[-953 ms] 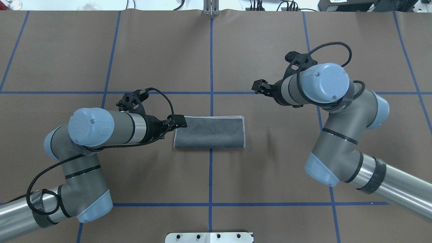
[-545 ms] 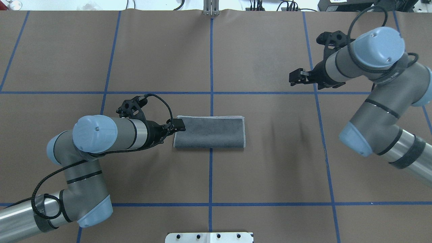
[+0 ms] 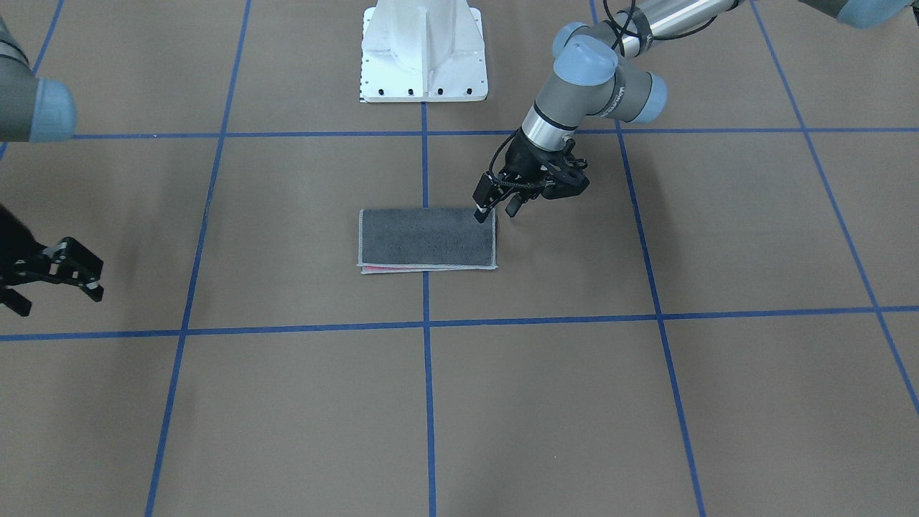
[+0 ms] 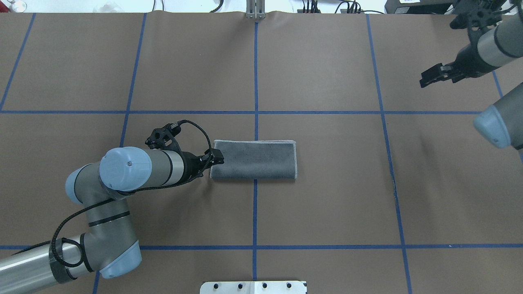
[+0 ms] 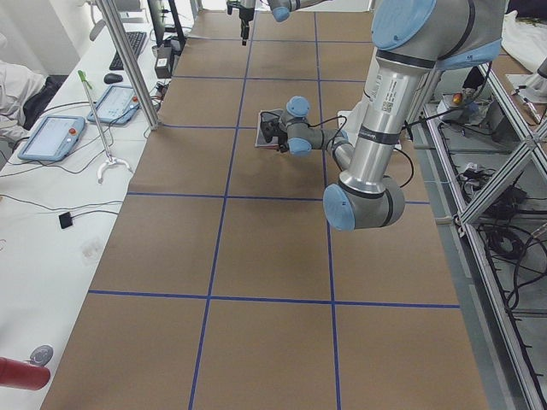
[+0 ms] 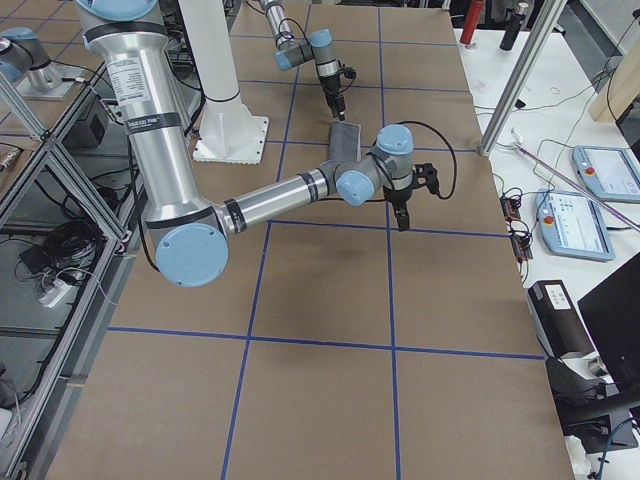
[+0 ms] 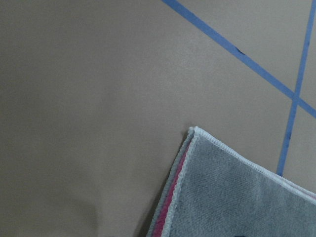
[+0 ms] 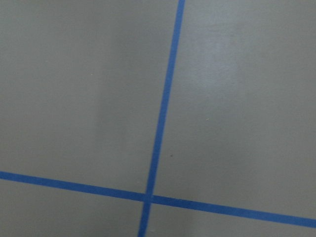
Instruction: Fold towel twice with both arms
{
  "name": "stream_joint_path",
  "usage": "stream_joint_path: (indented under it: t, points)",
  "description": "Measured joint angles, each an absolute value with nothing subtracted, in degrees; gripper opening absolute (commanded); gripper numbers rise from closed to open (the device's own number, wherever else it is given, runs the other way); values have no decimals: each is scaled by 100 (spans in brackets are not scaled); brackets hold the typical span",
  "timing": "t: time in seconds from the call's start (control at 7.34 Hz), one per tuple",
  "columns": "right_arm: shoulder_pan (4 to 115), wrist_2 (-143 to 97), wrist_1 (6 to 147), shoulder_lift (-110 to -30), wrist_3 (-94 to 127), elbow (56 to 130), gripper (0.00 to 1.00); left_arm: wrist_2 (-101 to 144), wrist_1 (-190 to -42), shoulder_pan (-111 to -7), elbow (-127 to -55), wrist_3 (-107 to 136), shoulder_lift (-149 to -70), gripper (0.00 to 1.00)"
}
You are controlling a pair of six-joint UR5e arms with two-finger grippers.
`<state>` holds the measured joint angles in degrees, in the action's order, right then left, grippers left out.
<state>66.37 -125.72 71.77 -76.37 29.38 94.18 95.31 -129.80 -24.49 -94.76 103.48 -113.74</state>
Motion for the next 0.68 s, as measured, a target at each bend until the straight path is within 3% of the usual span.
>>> stream_joint_path:
  t: [0.68]
  points:
    - [8300, -13360, 7557, -7751, 766, 8362, 100, 9487, -12982, -2386, -9453, 10383, -11393, 69]
